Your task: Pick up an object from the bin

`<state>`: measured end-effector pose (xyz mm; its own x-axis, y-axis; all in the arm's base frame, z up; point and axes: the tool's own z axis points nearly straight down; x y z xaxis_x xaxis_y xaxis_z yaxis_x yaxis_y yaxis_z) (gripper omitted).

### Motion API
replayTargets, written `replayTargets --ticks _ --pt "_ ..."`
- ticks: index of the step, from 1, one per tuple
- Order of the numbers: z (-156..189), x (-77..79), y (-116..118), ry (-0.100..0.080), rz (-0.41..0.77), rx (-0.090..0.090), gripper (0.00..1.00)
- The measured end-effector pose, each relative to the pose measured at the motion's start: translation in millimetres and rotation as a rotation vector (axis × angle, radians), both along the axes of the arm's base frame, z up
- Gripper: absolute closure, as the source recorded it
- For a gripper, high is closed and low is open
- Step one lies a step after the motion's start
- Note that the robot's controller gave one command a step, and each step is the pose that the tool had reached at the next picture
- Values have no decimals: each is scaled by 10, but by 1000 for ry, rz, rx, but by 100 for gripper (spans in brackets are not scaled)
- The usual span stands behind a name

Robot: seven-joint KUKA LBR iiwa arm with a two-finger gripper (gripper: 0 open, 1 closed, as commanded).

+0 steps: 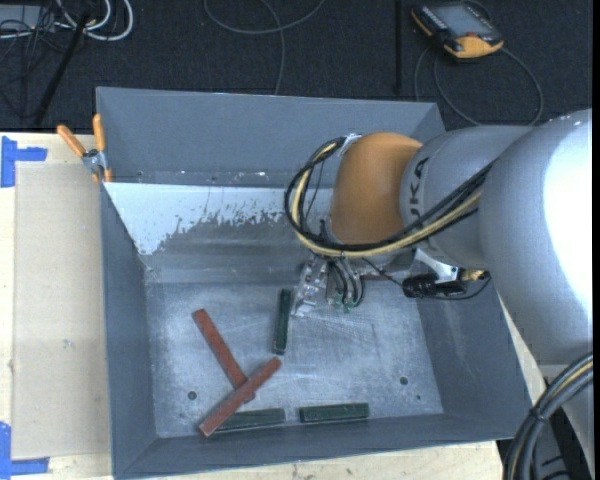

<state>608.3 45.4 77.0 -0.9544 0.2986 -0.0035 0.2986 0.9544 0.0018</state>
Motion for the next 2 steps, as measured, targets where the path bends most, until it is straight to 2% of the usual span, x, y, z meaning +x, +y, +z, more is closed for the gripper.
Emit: replayTargets --ticks 1,2 --pt "-6 -23 15 11 2 3 0" --pt "1 3 3 -2 2 0 100"
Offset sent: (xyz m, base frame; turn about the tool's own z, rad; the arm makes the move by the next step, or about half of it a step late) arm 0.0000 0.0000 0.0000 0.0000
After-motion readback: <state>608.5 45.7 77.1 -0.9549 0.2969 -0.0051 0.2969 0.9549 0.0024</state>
